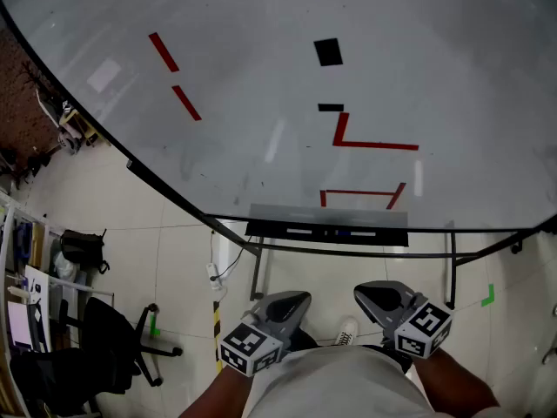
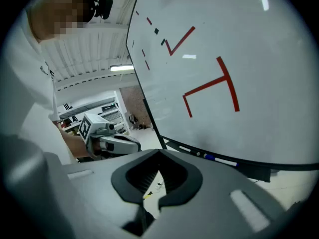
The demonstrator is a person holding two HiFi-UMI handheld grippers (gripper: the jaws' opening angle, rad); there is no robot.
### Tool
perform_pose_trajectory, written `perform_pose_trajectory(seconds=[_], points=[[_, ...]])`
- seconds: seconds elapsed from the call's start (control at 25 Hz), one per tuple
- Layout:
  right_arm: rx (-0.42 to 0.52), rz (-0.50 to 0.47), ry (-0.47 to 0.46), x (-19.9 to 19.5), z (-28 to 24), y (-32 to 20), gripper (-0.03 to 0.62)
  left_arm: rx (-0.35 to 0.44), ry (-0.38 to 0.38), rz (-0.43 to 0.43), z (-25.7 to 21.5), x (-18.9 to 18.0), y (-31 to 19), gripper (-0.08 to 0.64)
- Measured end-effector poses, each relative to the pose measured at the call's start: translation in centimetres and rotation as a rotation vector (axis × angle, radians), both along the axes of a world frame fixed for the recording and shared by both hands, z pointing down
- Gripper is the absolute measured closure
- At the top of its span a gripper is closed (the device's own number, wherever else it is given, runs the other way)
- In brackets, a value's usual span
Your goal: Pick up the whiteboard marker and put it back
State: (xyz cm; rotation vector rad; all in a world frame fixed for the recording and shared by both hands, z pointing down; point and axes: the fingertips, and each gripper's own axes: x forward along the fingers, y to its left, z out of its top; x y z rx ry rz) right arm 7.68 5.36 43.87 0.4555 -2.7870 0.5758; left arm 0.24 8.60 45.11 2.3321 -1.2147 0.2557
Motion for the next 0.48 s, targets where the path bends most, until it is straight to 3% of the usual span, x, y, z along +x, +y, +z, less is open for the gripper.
perform_pose_trajectory(seconds=[0.24, 0.48], points=[[-0.057, 0.062, 0.031, -1.5, 2.2, -1.0, 0.591, -0.009, -0.024, 0.068, -0.1, -2.7, -3.1, 0.543], [-0.034, 0.144, 0.071, -4.3, 2.6, -3.1, 0.591, 0.021, -0.067, 0.203, 0.1, -5.1, -6.3, 0.543]])
